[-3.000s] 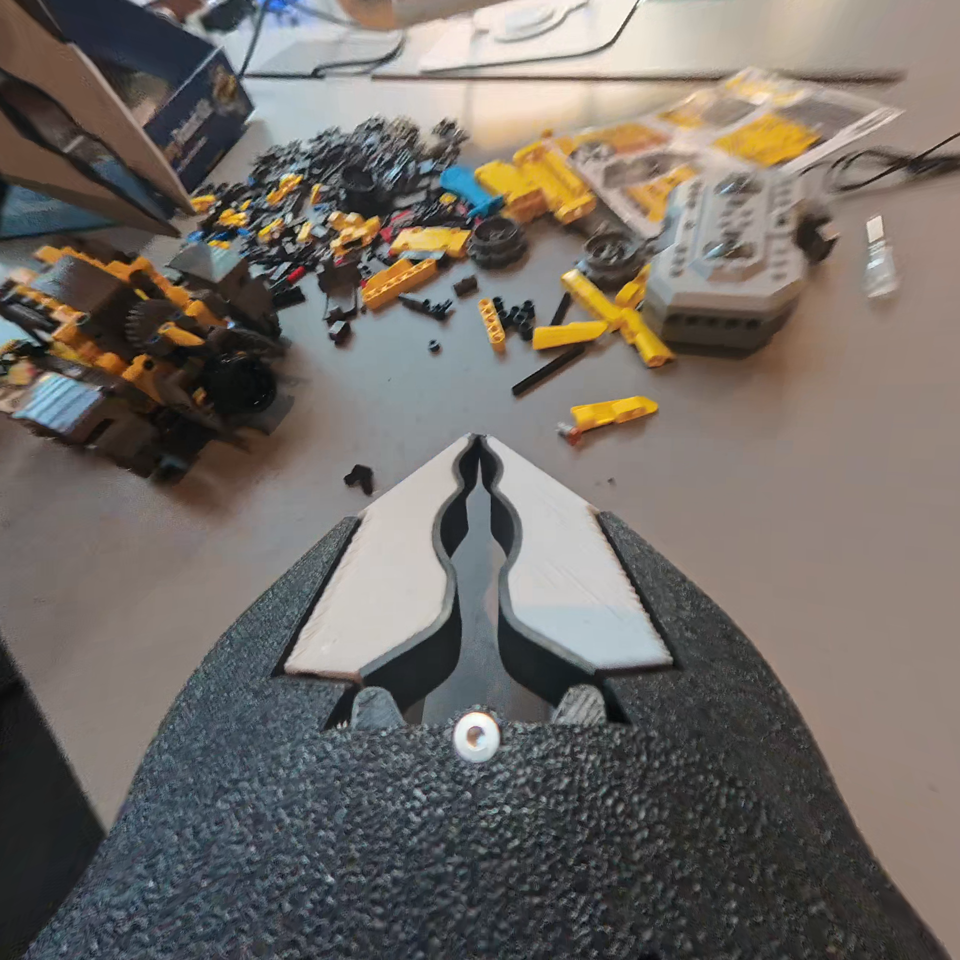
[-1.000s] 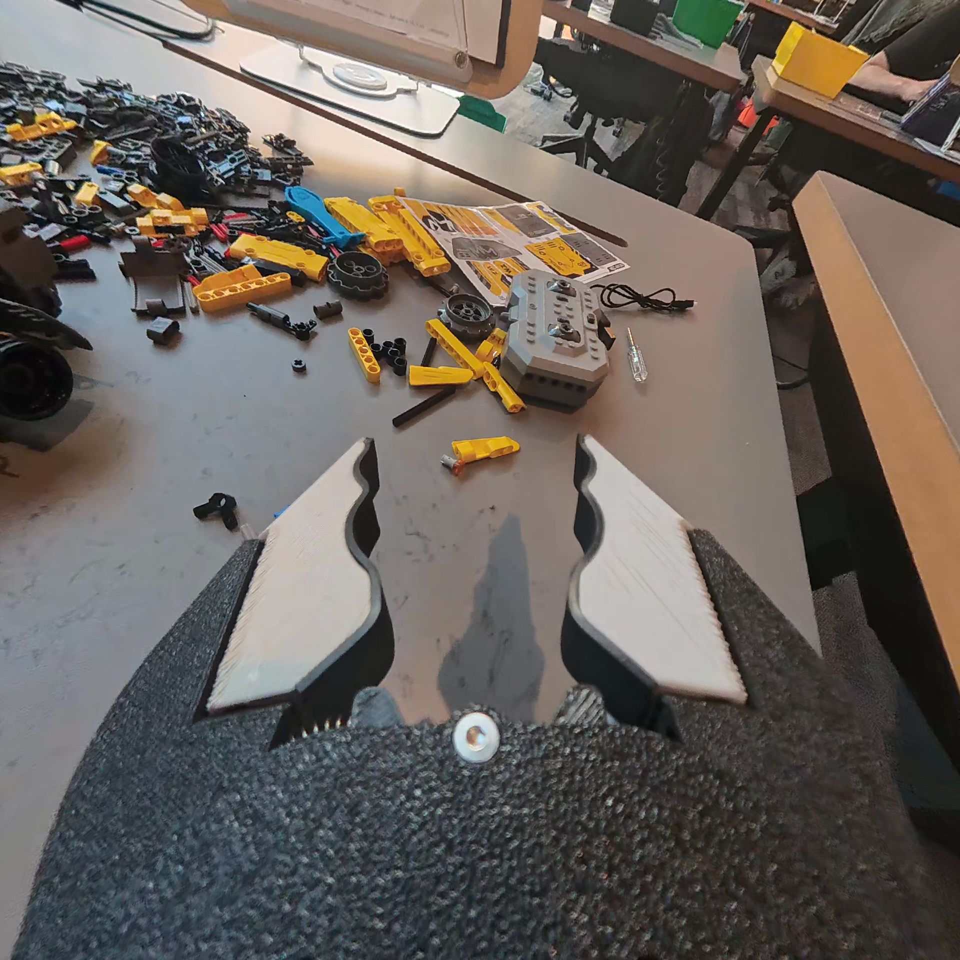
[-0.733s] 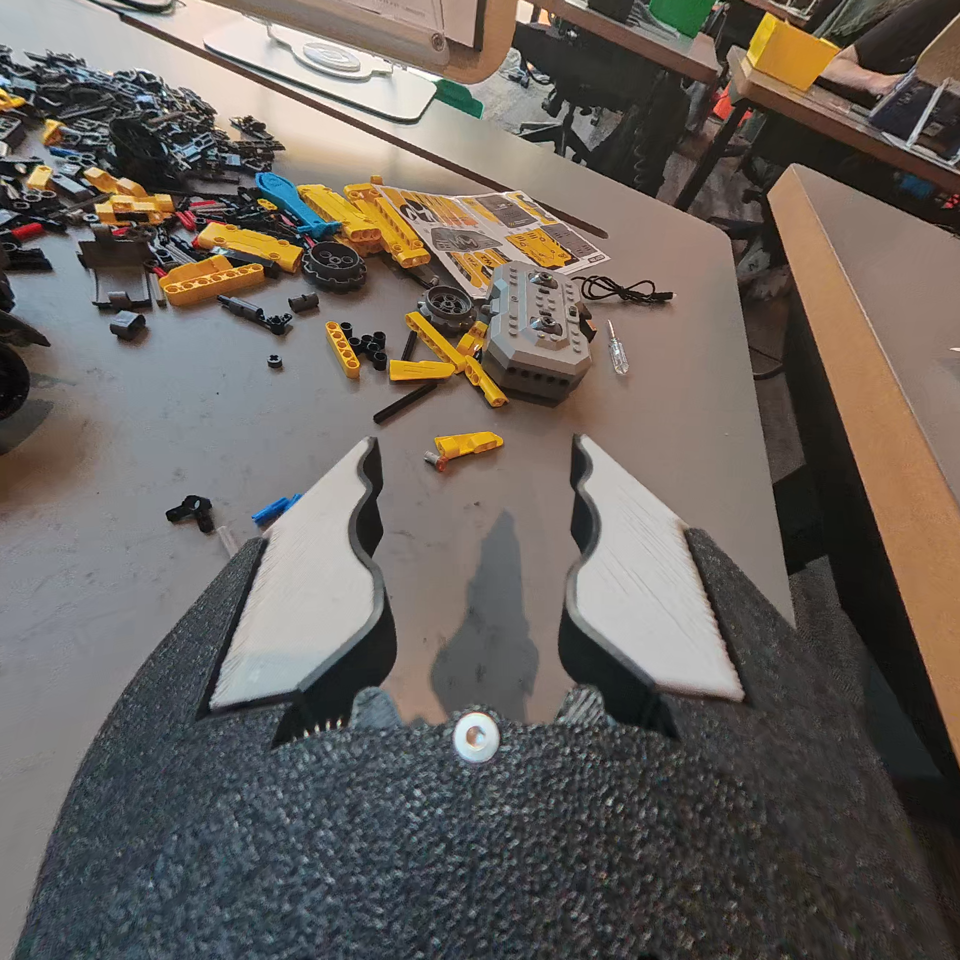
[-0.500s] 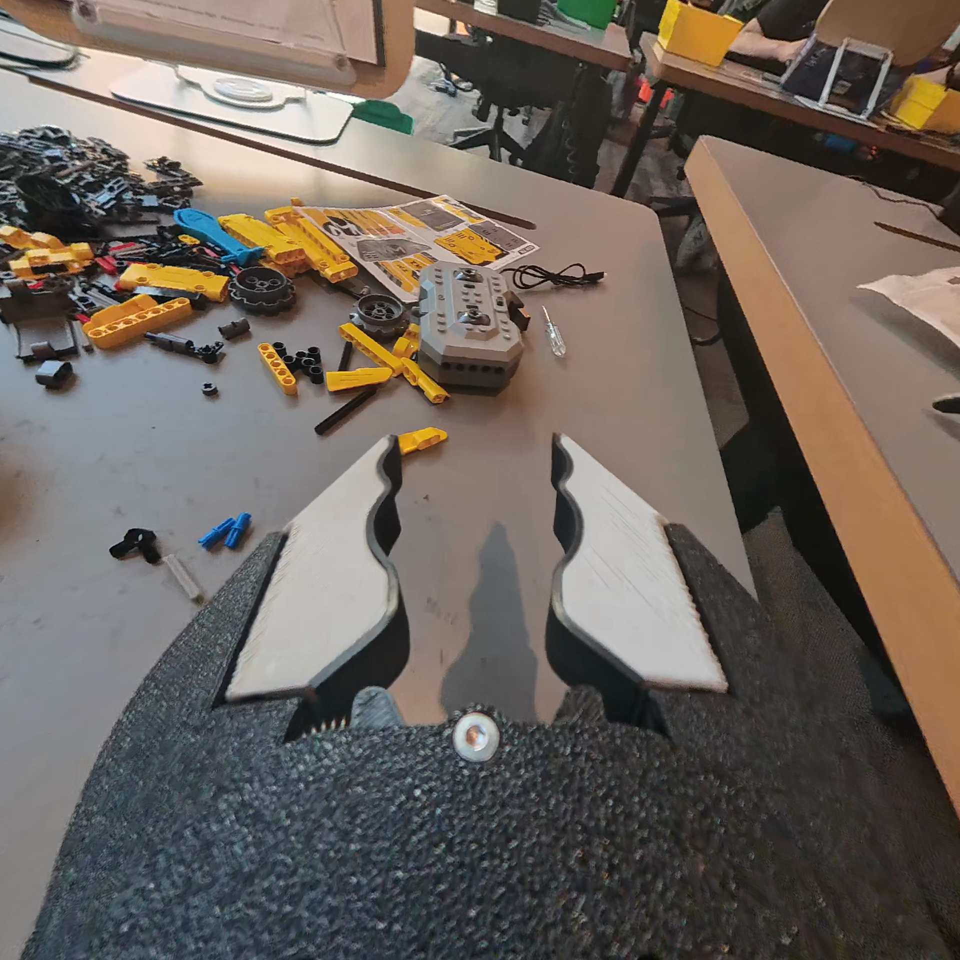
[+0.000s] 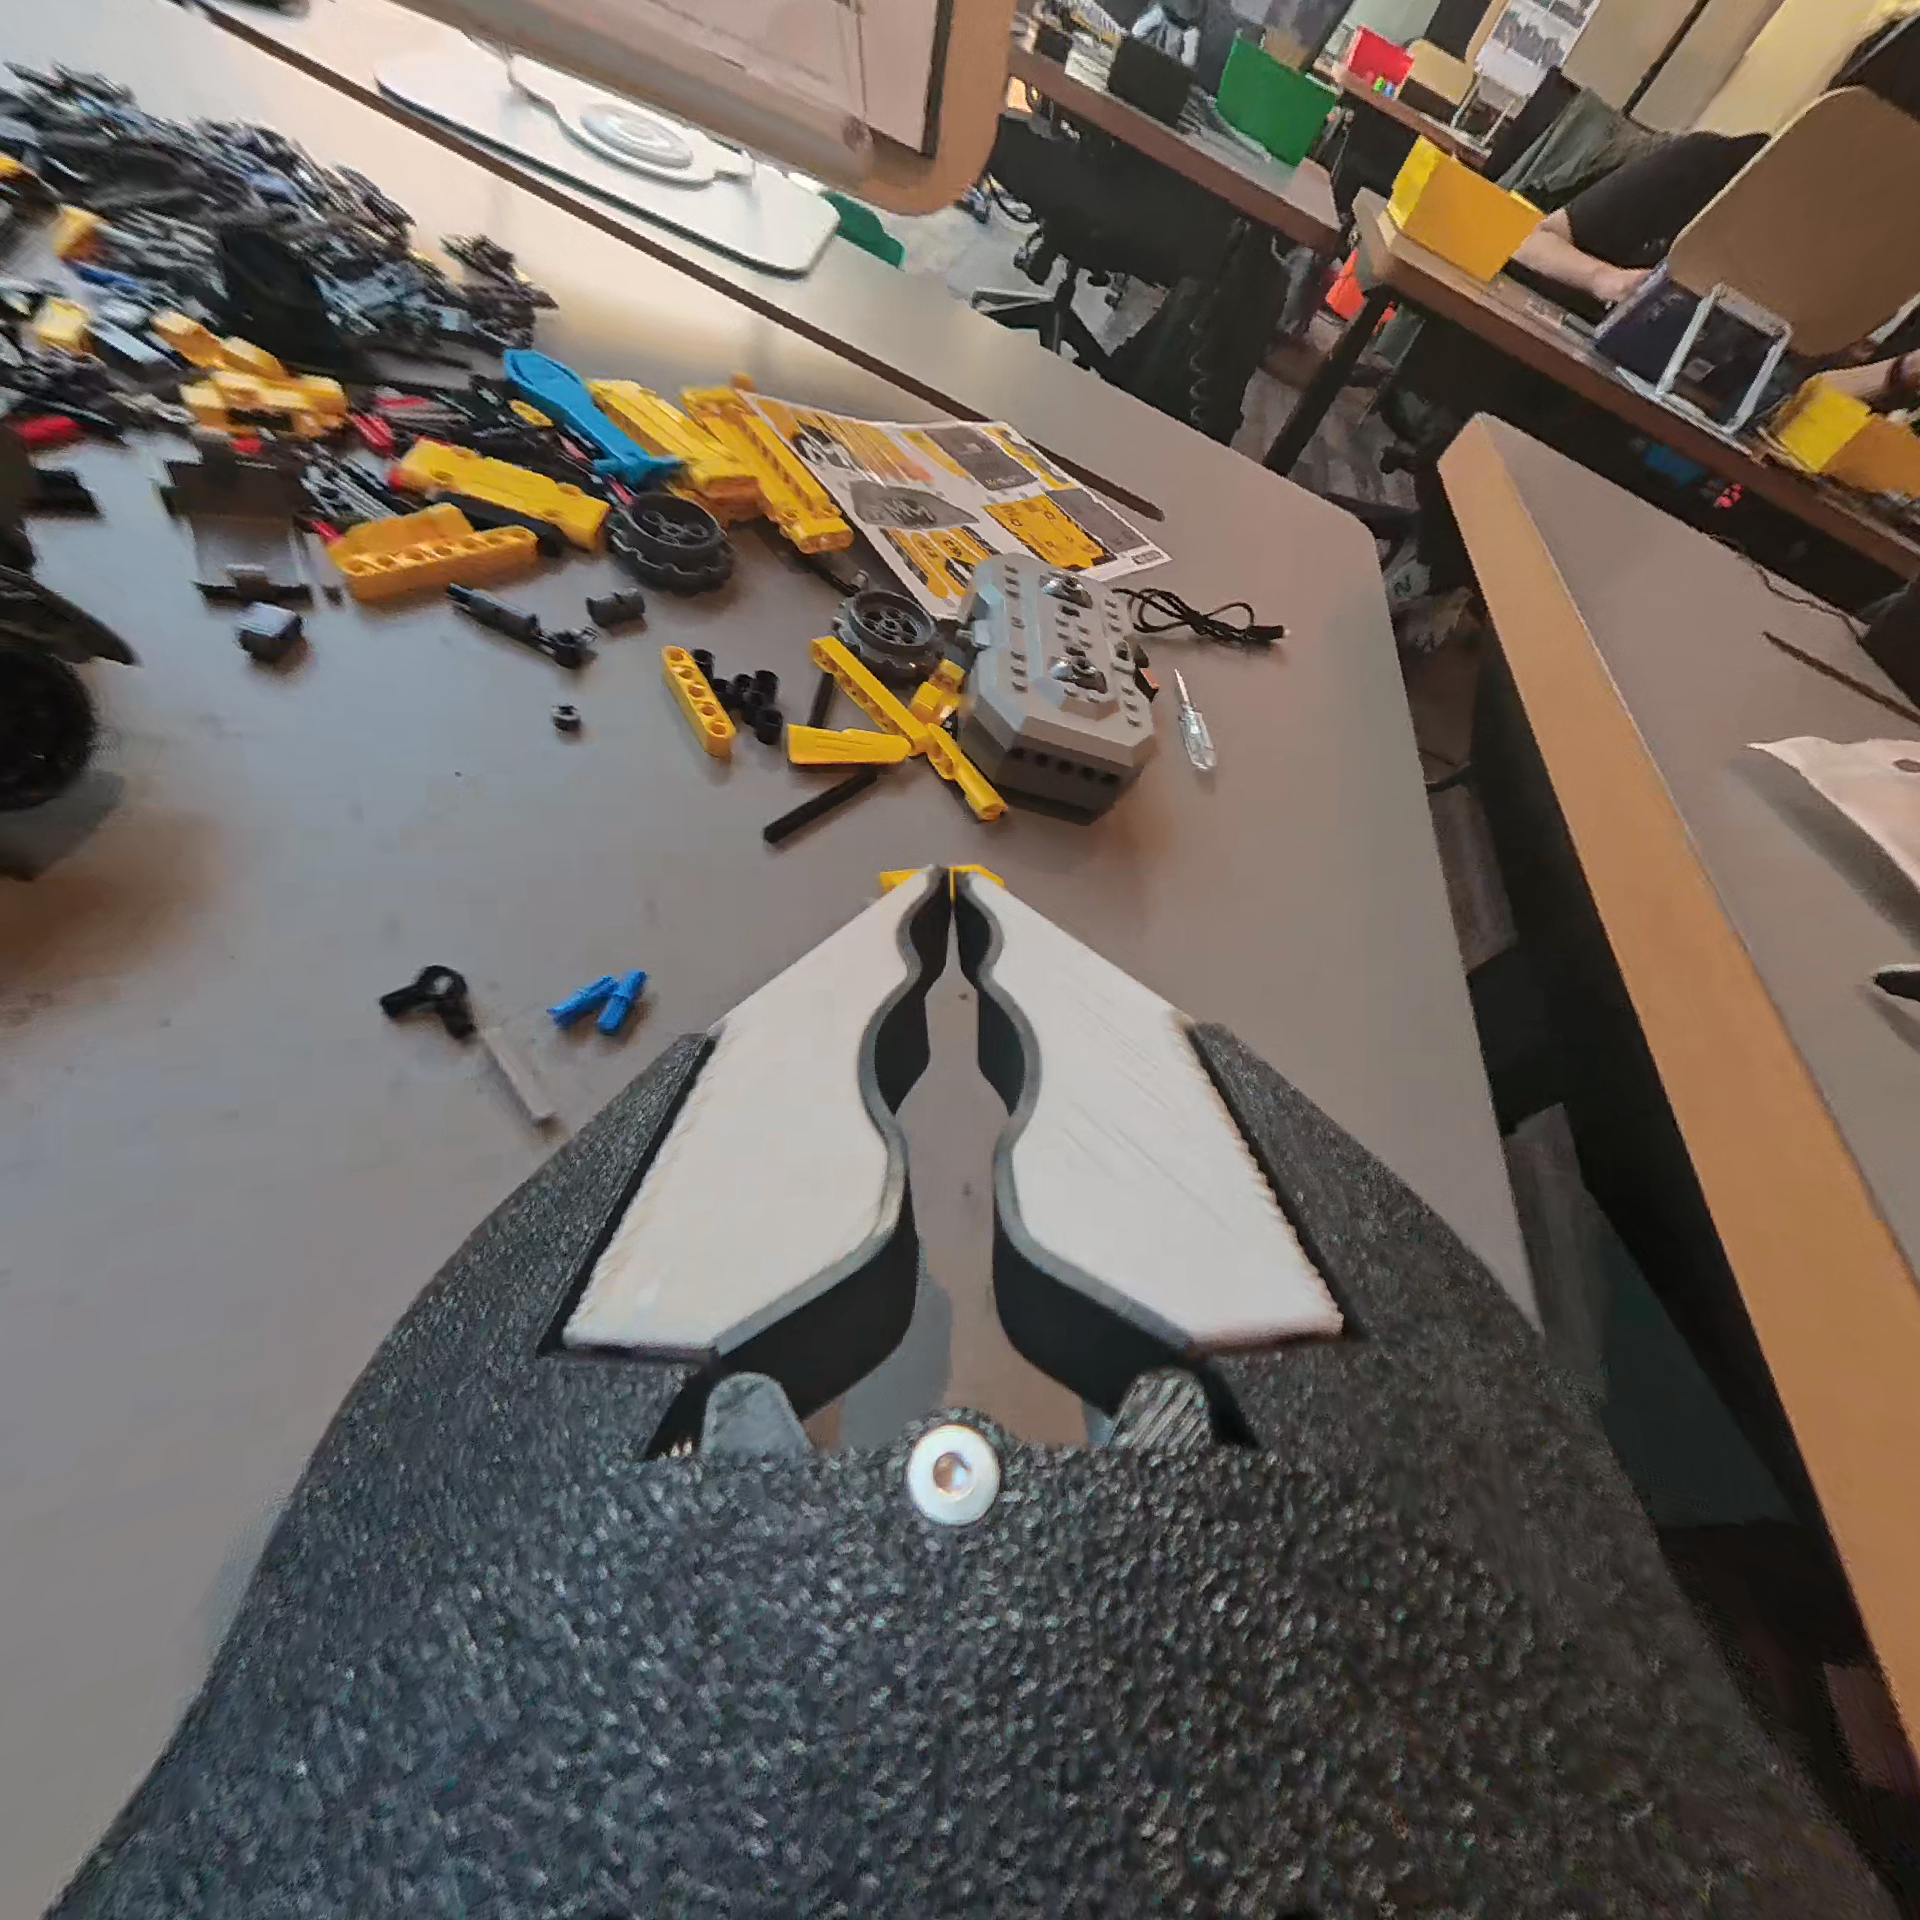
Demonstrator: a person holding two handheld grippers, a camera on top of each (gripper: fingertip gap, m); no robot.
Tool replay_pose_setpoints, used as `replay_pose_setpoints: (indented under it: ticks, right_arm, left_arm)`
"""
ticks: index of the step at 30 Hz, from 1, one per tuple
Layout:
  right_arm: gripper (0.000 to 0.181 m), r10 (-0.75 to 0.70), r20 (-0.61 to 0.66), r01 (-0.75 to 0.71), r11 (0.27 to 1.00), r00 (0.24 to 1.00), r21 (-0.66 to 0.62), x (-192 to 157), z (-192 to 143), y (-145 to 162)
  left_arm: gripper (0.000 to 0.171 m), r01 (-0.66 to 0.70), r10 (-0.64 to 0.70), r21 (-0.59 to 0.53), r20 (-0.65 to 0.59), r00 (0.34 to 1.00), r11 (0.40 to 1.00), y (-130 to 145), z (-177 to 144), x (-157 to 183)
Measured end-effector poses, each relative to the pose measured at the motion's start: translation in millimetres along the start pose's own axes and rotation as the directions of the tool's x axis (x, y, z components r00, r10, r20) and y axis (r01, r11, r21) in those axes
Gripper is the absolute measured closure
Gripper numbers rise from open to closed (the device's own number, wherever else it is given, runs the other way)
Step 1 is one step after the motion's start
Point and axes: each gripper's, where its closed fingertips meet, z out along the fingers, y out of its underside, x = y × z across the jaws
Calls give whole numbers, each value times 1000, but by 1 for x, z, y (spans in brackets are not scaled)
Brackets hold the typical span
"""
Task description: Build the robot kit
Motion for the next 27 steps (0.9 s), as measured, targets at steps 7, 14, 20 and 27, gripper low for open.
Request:
replay_pose_setpoints:
  ticks: [7,14,20,27]
  right_arm:
    - [181,50,145,-64,994,988,91,-60,-16,-27]
    - [178,74,284,-127,977,956,173,-116,-21,-60]
    - [171,58,302,-115,977,952,177,-133,0,-80]
    - [166,80,274,-140,968,958,207,-125,14,-80]
  left_arm:
    - [130,8,-8,-17,14,1000,1000,3,2,-2]
    - [132,14,-13,-25,46,999,1000,4,2,-8]
    - [137,29,-27,-34,73,997,999,7,4,-12]
    - [143,8,-3,-46,109,994,999,9,4,-17]
